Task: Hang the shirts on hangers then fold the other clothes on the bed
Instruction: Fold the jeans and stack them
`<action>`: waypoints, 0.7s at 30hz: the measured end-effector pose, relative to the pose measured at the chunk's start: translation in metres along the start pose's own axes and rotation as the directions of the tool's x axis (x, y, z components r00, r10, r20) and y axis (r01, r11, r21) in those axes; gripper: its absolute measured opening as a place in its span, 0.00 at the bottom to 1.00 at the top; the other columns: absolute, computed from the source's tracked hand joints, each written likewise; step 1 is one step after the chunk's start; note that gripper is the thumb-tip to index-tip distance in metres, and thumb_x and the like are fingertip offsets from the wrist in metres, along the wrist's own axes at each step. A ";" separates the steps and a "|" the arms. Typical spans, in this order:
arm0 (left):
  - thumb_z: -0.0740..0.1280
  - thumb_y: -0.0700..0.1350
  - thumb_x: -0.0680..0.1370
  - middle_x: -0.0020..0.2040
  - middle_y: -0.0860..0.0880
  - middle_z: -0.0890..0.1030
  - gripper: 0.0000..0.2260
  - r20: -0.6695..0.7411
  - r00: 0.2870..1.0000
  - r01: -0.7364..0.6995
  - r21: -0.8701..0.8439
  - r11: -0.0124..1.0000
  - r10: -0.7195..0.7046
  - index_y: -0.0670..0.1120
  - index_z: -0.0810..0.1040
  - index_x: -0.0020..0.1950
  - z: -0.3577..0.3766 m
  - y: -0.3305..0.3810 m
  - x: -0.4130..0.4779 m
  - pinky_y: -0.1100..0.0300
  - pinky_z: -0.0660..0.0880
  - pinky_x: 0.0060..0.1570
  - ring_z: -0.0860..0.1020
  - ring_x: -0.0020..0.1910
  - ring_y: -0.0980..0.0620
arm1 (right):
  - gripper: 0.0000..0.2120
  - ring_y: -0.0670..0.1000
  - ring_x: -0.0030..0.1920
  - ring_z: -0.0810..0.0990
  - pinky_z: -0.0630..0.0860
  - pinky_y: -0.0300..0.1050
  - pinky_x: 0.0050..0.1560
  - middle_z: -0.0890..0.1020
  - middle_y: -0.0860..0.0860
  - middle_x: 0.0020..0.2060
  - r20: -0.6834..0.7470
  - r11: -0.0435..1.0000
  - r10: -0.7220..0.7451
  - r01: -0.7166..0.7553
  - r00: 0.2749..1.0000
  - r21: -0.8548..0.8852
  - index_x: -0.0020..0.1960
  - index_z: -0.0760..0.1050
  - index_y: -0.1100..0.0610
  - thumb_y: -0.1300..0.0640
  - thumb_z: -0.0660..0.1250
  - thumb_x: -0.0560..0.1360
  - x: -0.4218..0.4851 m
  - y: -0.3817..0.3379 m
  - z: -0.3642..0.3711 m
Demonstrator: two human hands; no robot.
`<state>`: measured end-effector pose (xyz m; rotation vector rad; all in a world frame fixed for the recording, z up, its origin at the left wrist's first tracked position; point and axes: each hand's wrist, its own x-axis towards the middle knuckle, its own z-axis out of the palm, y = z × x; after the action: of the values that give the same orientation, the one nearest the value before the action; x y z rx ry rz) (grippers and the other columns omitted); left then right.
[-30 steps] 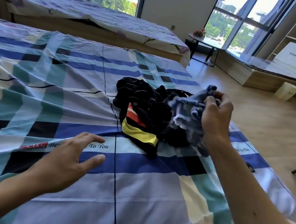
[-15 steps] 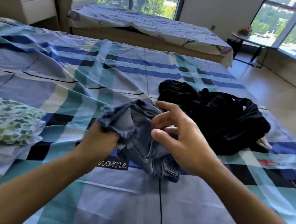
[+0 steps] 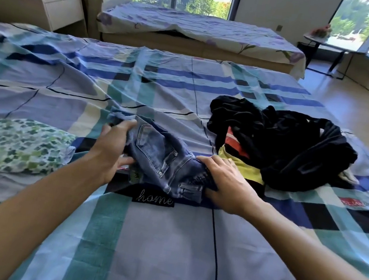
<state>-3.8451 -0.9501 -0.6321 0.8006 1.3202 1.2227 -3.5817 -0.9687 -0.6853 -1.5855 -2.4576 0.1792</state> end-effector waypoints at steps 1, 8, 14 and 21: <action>0.70 0.56 0.75 0.62 0.43 0.77 0.26 -0.047 0.997 -0.048 0.171 0.984 0.056 0.48 0.69 0.69 -0.003 -0.003 0.003 0.42 0.79 0.55 0.79 0.58 0.45 | 0.31 0.54 0.64 0.73 0.66 0.55 0.70 0.75 0.50 0.61 -0.027 0.999 -0.004 0.005 1.000 0.043 0.72 0.68 0.52 0.56 0.71 0.70 0.003 -0.002 0.000; 0.70 0.71 0.67 0.77 0.54 0.61 0.49 0.635 0.661 -0.748 0.602 0.280 0.400 0.54 0.53 0.80 0.011 -0.025 -0.057 0.52 0.62 0.75 0.62 0.75 0.55 | 0.14 0.46 0.42 0.83 0.80 0.45 0.46 0.85 0.52 0.44 -0.046 0.716 0.177 -0.096 0.983 0.692 0.58 0.78 0.59 0.63 0.74 0.73 0.019 -0.030 -0.033; 0.75 0.41 0.72 0.54 0.55 0.81 0.21 0.522 0.575 -0.792 0.550 0.267 0.631 0.50 0.75 0.63 0.018 -0.018 -0.046 0.62 0.76 0.51 0.80 0.52 0.60 | 0.31 0.44 0.50 0.85 0.80 0.37 0.50 0.85 0.49 0.51 0.055 0.433 0.166 -0.123 0.985 0.893 0.69 0.72 0.53 0.65 0.78 0.70 0.013 -0.044 -0.056; 0.72 0.39 0.77 0.41 0.58 0.81 0.06 0.296 0.680 -0.719 0.449 0.530 0.671 0.48 0.77 0.48 0.005 0.022 -0.033 0.74 0.72 0.41 0.79 0.39 0.69 | 0.26 0.54 0.45 0.85 0.80 0.48 0.46 0.86 0.57 0.48 0.049 0.658 0.087 -0.094 0.995 0.747 0.62 0.77 0.57 0.74 0.70 0.66 0.014 -0.019 -0.076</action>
<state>-3.8390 -0.9748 -0.6017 1.9306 1.3144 1.3993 -3.5862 -0.9649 -0.6060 -1.2883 -1.8704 1.0700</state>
